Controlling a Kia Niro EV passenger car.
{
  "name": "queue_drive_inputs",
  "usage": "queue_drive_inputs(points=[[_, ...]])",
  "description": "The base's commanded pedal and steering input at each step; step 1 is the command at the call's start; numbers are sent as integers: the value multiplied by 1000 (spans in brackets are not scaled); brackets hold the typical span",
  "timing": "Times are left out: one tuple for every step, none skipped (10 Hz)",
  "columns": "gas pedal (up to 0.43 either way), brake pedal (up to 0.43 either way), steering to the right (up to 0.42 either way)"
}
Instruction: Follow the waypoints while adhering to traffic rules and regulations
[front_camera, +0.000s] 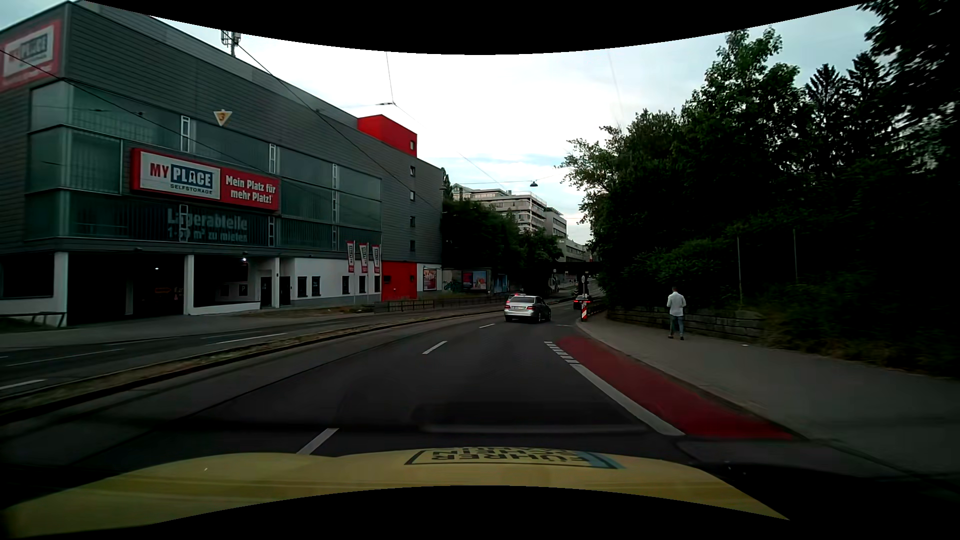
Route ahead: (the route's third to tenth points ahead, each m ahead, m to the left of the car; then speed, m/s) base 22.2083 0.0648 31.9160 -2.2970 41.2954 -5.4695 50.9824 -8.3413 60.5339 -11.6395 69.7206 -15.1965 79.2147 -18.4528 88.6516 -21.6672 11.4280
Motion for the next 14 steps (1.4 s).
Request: queue_drive_inputs(points=[[39, 0, 12], [39, 0, 14], [39, 0, 20], [39, 0, 25], [39, 0, 29], [47, 0, 34], [47, 0, 37], [47, 0, 42], [47, 0, 46], [47, 0, 50], [47, 0, 54], [47, 0, 57], [47, 0, 57], [47, 0, 57]])
